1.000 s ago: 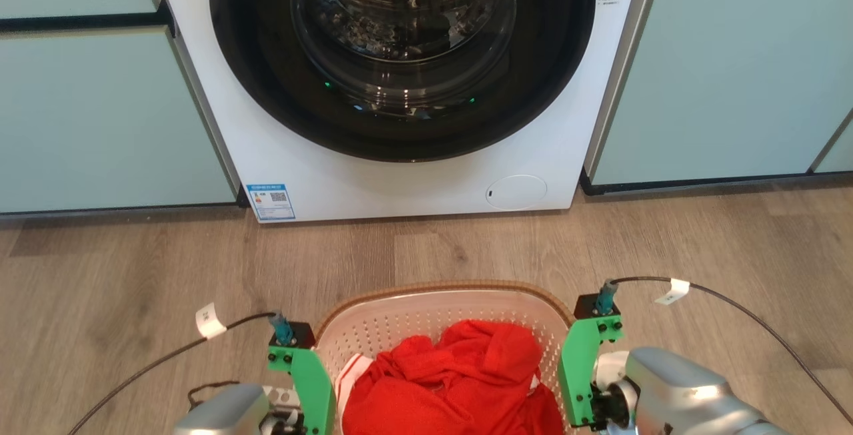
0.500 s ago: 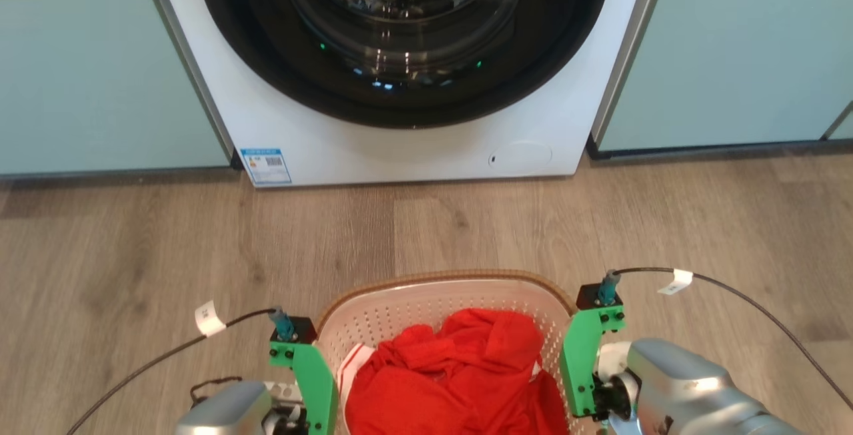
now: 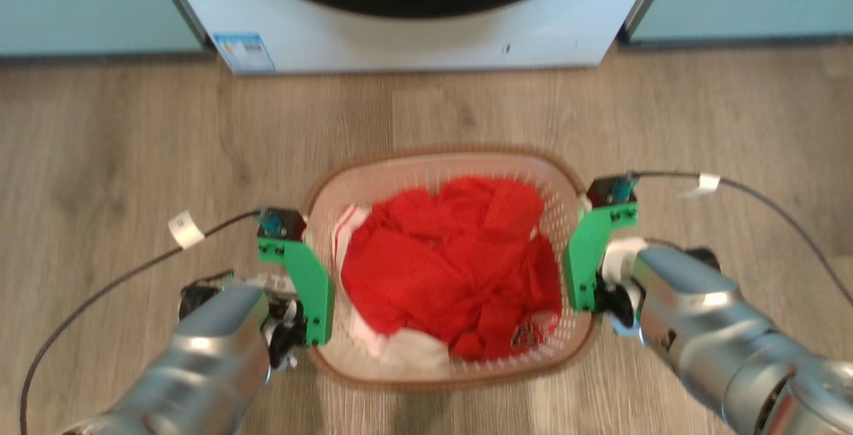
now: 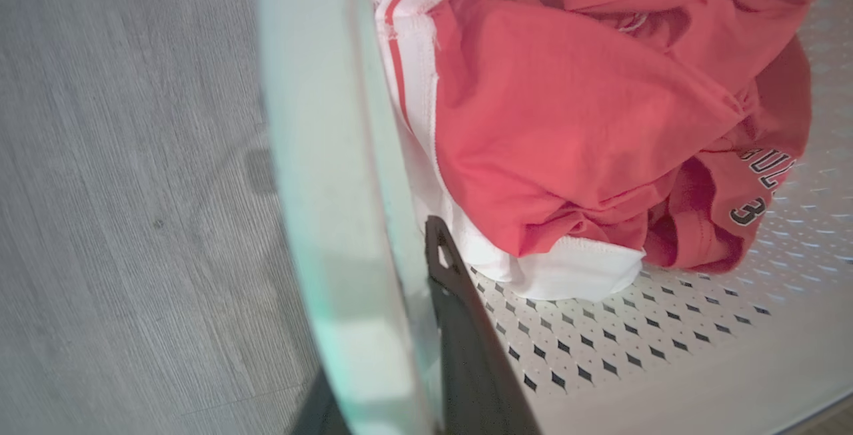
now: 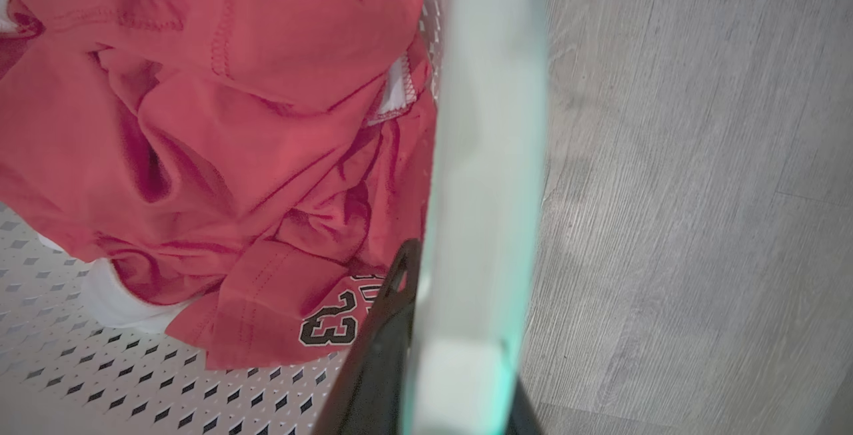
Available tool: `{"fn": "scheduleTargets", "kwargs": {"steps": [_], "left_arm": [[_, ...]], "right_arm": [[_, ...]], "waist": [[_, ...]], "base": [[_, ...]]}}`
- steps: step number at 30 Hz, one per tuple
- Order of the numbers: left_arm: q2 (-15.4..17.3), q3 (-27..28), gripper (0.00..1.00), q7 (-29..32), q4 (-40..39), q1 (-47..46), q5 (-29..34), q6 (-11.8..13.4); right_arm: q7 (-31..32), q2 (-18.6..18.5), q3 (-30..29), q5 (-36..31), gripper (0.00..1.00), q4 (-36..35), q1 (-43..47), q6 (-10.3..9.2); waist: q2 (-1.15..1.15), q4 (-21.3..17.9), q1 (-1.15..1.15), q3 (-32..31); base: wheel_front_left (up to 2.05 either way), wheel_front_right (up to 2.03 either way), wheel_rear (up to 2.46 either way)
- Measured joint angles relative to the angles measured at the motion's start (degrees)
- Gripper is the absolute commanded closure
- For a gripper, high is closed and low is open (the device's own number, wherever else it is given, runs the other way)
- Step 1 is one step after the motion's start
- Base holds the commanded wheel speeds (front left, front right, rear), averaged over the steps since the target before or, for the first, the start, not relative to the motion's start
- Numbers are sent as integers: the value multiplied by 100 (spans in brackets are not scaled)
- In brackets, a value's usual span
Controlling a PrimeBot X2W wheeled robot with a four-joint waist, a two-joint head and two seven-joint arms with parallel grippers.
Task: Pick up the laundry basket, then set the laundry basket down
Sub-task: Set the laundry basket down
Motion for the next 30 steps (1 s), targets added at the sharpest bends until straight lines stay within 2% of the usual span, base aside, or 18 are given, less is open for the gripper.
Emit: {"fn": "scheduleTargets", "kwargs": {"steps": [11,21,30], "left_arm": [[-205,37,100,-862,445,-825,193,-2],[-224,33,100,-1074,502,-1352,401,-2],[-219,29,100,-1127,501,-1728,537,0]], "right_arm": [[-764,11,-142,-179,100,194,-793,1],[-987,13,-268,-235,100,286,-1211,1],[-1080,4,-413,-391,100,319,-1509,1]], "waist": [[0,62,0,1451],[0,91,0,2484],[0,146,0,3174]], "base": [[0,0,0],[0,0,0],[0,0,0]]}}
